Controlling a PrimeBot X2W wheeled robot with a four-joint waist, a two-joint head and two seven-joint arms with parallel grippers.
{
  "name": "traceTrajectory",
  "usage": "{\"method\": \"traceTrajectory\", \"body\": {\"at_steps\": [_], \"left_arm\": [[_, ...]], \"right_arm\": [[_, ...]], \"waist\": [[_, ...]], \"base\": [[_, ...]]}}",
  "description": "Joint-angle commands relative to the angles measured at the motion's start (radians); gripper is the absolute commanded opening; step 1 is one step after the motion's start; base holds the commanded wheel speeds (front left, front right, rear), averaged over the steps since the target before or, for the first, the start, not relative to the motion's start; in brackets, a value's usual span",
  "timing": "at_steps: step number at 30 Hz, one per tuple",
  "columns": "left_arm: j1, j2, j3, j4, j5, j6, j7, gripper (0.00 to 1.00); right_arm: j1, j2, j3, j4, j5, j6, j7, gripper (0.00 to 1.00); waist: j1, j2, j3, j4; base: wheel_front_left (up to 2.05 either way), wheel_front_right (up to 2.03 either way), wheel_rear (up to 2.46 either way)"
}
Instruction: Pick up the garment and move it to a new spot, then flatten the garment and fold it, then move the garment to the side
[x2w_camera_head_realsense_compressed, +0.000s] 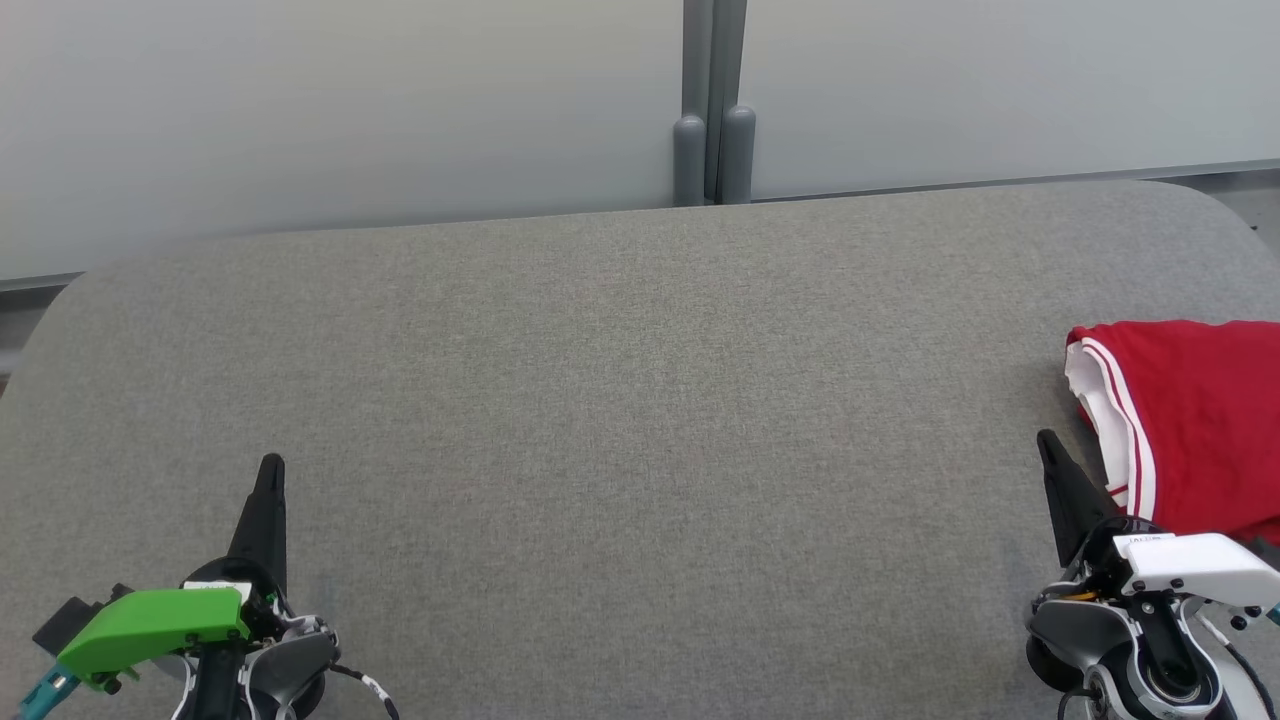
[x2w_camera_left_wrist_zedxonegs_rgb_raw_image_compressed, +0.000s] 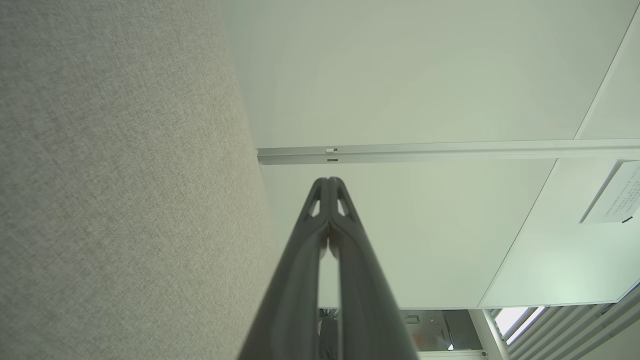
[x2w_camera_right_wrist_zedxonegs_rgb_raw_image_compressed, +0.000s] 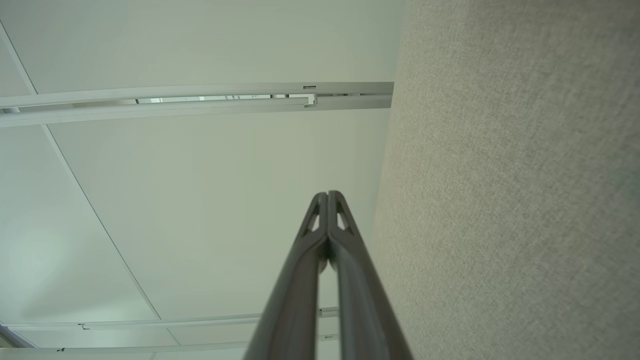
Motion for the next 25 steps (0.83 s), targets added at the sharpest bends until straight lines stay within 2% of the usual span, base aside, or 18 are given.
{"method": "traceTrajectory", "body": {"at_steps": [1, 25], "left_arm": [[-0.012, 0.0, 0.004, -0.004, 0.0, -0.004, 0.001, 0.0], [-0.012, 0.0, 0.004, -0.004, 0.0, -0.004, 0.001, 0.0]], "right_arm": [[-0.006, -0.005, -0.001, -0.004, 0.006, 0.0, 0.003, 0.0], [-0.006, -0.005, 0.0, -0.004, 0.006, 0.0, 0.003, 0.0]], "waist": [[0.0, 0.0023, 0.0, 0.0], [0.0, 0.0023, 0.0, 0.0]], "base": [[0.0, 0.0, 0.0], [0.0, 0.0, 0.0]]}}
